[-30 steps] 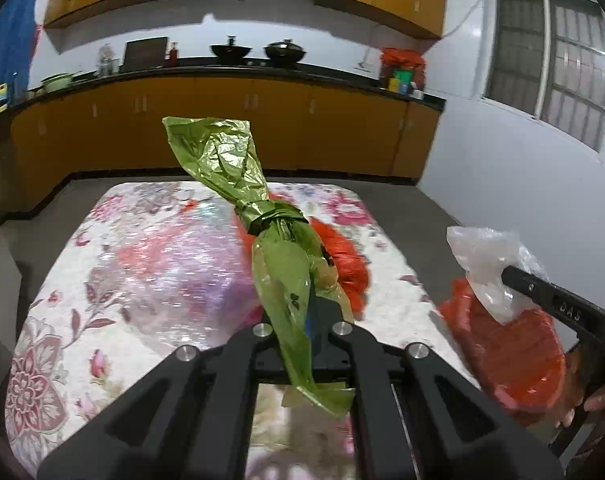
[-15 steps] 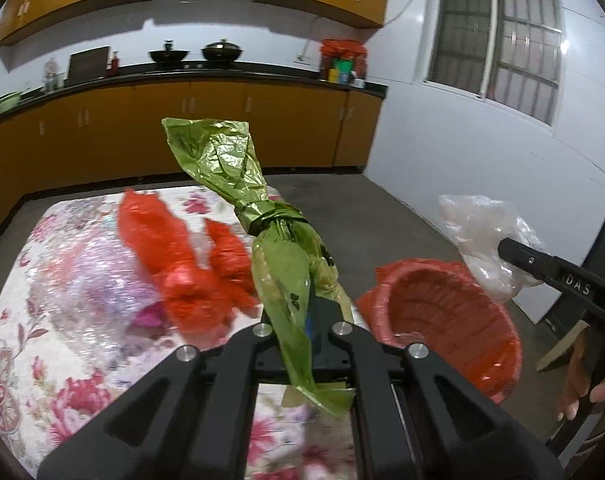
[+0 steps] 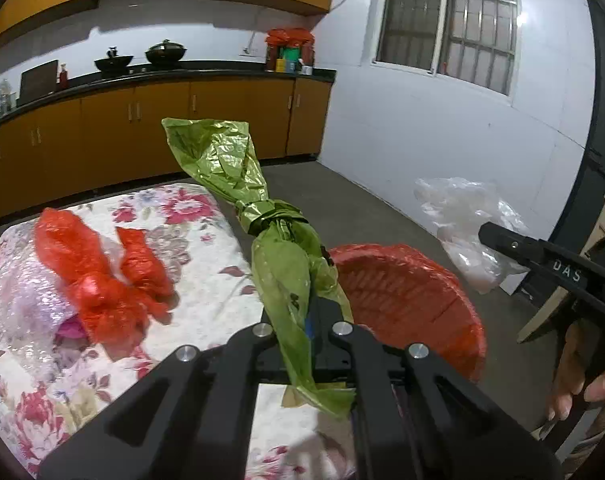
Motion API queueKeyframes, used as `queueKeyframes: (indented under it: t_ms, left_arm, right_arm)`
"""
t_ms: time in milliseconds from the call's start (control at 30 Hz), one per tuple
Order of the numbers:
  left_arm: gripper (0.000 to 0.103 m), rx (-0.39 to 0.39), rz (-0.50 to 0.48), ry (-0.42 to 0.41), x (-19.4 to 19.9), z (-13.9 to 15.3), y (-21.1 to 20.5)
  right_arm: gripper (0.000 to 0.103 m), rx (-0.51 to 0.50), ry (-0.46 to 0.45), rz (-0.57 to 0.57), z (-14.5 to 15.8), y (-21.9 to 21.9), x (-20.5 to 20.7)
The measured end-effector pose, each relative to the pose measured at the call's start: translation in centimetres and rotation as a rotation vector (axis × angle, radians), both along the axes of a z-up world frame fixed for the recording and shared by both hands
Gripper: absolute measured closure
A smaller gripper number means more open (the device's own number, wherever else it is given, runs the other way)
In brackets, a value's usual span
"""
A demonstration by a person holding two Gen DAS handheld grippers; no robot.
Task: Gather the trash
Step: 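Carry both bags over the wastebasket and open both grippers to drop them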
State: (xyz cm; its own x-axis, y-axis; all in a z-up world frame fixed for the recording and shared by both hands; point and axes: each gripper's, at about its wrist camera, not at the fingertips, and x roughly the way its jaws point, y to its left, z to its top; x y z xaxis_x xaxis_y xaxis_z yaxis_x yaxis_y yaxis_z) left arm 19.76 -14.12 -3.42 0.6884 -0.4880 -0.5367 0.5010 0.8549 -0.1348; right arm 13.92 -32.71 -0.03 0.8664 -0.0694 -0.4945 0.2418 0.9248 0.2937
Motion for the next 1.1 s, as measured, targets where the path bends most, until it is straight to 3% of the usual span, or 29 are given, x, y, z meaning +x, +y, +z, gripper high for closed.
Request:
queueKeyframes:
  t_ms: [800, 1000, 1100]
  left_arm:
    - [0.097, 0.036, -0.136, 0.072, 1.4, -3.2, -6.9]
    - [0.081, 0.051, -0.142, 0.107, 1.9, -4.6, -7.6]
    - [0.075, 0.054, -0.14, 0.124, 2.1, -5.2, -7.4]
  right_arm:
    - [0.09, 0.06, -0.001, -0.062, -1.5, -3.8, 0.0]
    - [0.066, 0.094, 0.012, -0.079, -2.2, -4.8, 0.0]
    - [0.061, 0.097, 0.013, -0.087, -2.3, -4.9, -0.1]
